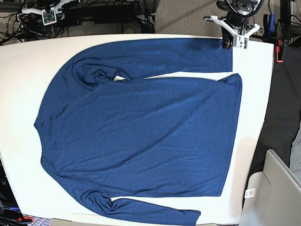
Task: Fold the T-shirt properly
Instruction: 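Lower both grippers to the shirt's shoulder corners and grasp them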
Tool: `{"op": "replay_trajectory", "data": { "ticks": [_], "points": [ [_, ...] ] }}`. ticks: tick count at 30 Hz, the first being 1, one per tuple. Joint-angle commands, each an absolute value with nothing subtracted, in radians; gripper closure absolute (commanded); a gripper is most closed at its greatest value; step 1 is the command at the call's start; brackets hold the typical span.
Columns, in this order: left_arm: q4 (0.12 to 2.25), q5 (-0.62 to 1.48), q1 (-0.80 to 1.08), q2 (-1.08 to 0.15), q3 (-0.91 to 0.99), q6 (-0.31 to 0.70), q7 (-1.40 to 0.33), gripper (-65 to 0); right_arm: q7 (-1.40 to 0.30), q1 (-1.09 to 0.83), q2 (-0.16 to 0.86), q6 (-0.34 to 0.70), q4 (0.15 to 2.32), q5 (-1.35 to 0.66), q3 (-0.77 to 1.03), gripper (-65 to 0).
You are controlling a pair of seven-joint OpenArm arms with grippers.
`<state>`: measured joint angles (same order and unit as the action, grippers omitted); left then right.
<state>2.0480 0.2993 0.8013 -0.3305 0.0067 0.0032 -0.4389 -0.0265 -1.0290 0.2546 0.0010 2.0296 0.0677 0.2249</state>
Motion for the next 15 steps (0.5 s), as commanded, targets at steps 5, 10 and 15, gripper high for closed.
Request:
{"op": "replay_trajectory", "data": {
  "ticks": [5, 10, 15],
  "points": [
    [2.063, 0.3, 0.693, -0.335, 0.012, -0.004, -0.595, -12.8, -0.007, -0.992, 0.259, -0.01, 2.046, 0.061, 0.229, -4.2],
    [2.06, 0.3, 0.639, -0.334, 0.013, -0.004, -0.634, -22.2, -0.007, -0.94, 0.259, -0.012, 2.045, 0.042, 0.229, -19.1],
    [2.022, 0.3, 0.627, -0.282, 0.097, -0.004, -0.634, -28.0, -0.064, -0.885, 0.263, -0.012, 2.045, -0.076, 0.262, -19.9]
  ]
}}
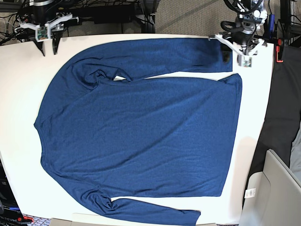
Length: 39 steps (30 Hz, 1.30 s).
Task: Fold the T-shirt properly
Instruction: 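Lower both grippers to the shirt's shoulder corners and grasp them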
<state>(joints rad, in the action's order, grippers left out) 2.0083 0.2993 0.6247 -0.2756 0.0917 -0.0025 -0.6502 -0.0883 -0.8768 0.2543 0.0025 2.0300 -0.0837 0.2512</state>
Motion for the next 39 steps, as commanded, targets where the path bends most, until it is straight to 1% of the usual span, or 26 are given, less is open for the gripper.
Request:
{"op": "replay_trajectory", "data": {
  "ticks": [1, 4, 9, 13, 16, 19, 21, 23, 24, 27, 29, 33, 36, 39],
  "points": [
    [2.005, 0.3, 0.615, -0.269, 0.114, -0.004, -0.636, -28.3, -0.097, -0.863, 0.263, -0.012, 2.045, -0.108, 0.274, -19.9],
    [1.966, 0.308, 0.596, -0.266, 0.125, -0.004, -0.636, -28.6, -0.183, -0.829, 0.265, -0.007, 2.045, -0.205, 0.331, -19.9],
    [1.919, 0.415, 0.595, -0.269, 0.128, -0.002, -0.656, -28.6, -0.262, -0.783, 0.268, -0.004, 2.045, -0.337, 0.404, -19.9],
    [1.854, 0.499, 0.578, -0.269, 0.13, -0.002, -0.714, -28.6, -0.285, -0.769, 0.268, -0.004, 2.045, -0.344, 0.412, -20.3],
    [1.836, 0.561, 0.575, -0.269, 0.127, 0.004, -0.723, -28.6, -0.285, -0.771, 0.268, -0.004, 2.045, -0.344, 0.412, -20.3],
    [1.831, 0.593, 0.575, -0.269, 0.122, 0.059, -0.725, -28.5, -0.285, -0.769, 0.268, -0.004, 2.045, -0.344, 0.412, -20.4],
    [1.833, 0.605, 0.578, -0.269, 0.122, 0.134, -0.725, -28.4, -0.285, -0.769, 0.268, -0.004, 2.045, -0.346, 0.412, -20.4],
    [1.836, 0.605, 0.579, -0.269, 0.12, 0.188, -0.74, -27.6, -0.286, -0.769, 0.268, -0.004, 2.045, -0.346, 0.412, -20.4],
    [1.837, 0.605, 0.579, -0.269, 0.12, 0.211, -0.754, -26.7, -0.291, -0.768, 0.268, -0.004, 2.045, -0.346, 0.412, -20.4],
    [1.837, 0.605, 0.575, -0.269, 0.12, 0.295, -0.802, -20.3, -0.303, -0.766, 0.268, -0.004, 2.045, -0.346, 0.412, -20.4],
    [1.839, 0.605, 0.575, -0.269, 0.124, 0.306, -0.809, -14.4, -0.303, -0.766, 0.268, -0.004, 2.045, -0.346, 0.412, -20.4],
    [1.84, 0.601, 0.572, -0.269, 0.13, 0.306, -0.809, 0.0, -0.303, -0.768, 0.268, -0.004, 2.043, -0.346, 0.41, -20.4],
    [1.877, 0.599, 0.572, -0.271, 0.13, 0.306, -0.809, -0.3, -0.314, -0.757, 0.268, -0.004, 2.041, -0.348, 0.407, -20.6],
    [1.925, 0.599, 0.572, -0.271, 0.13, 0.306, -0.809, 0.0, -0.432, -0.708, 0.263, -0.004, 2.041, -0.351, 0.407, -22.4]
  ]
}}
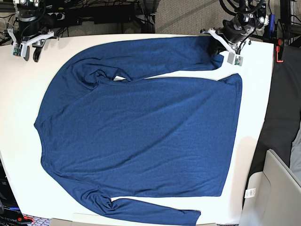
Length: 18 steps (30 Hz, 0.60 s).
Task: Fold the T-shirt properly
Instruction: 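Lower both grippers to the shirt's shoulder corners and grasp them, then pull the grasped shoulder corners apart to straighten the shirt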
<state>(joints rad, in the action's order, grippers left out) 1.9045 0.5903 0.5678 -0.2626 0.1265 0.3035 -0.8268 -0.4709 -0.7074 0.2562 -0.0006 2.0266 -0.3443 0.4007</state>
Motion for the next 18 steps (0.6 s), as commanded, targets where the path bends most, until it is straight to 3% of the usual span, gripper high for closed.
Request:
{"op": "replay_trajectory", "data": {
  "ticks": [1, 13, 18],
  "points": [
    [1.933, 0.599, 0.572, -0.271, 0.13, 0.306, -0.809, 0.0, -0.464, -0.691, 0.26, -0.004, 2.041, -0.36, 0.407, -23.5],
    [1.934, 0.598, 0.576, -0.271, 0.13, 0.306, -0.811, 0.0, -0.601, -0.598, 0.208, -0.004, 2.015, -0.631, 0.41, -32.4],
    [1.934, 0.598, 0.578, -0.269, 0.13, 0.306, -0.811, 0.0, -0.601, -0.55, 0.196, -0.004, 1.933, -0.705, 0.406, -32.5]
  ]
}}
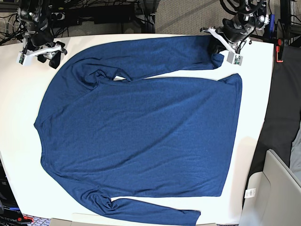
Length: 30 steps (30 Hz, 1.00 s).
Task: Fold the T-shirt properly
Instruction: 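Pull the grasped shoulder corners apart to straighten the shirt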
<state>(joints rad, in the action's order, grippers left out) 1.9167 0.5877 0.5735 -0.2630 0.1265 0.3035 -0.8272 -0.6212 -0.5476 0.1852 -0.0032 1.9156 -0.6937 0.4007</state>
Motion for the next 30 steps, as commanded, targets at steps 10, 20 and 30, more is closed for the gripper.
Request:
{"op": "replay_trajectory", "data": {
  "ticks": [10, 20, 30],
  "points": [
    [1.934, 0.598, 0.579, -0.269, 0.13, 0.306, -0.811, 0.0, -0.604, -0.418, 0.196, -0.004, 1.779, -0.722, 0.404, -32.4],
    [1.934, 0.598, 0.579, -0.269, 0.13, 0.306, -0.811, 0.0, -0.694, -0.262, 0.196, -0.004, 1.624, -0.723, 0.361, -32.2],
    [1.936, 0.598, 0.581, -0.269, 0.13, 0.306, -0.811, 0.0, -0.697, -0.223, 0.154, -0.004, 1.56, -0.723, 0.328, -13.9]
  ]
}}
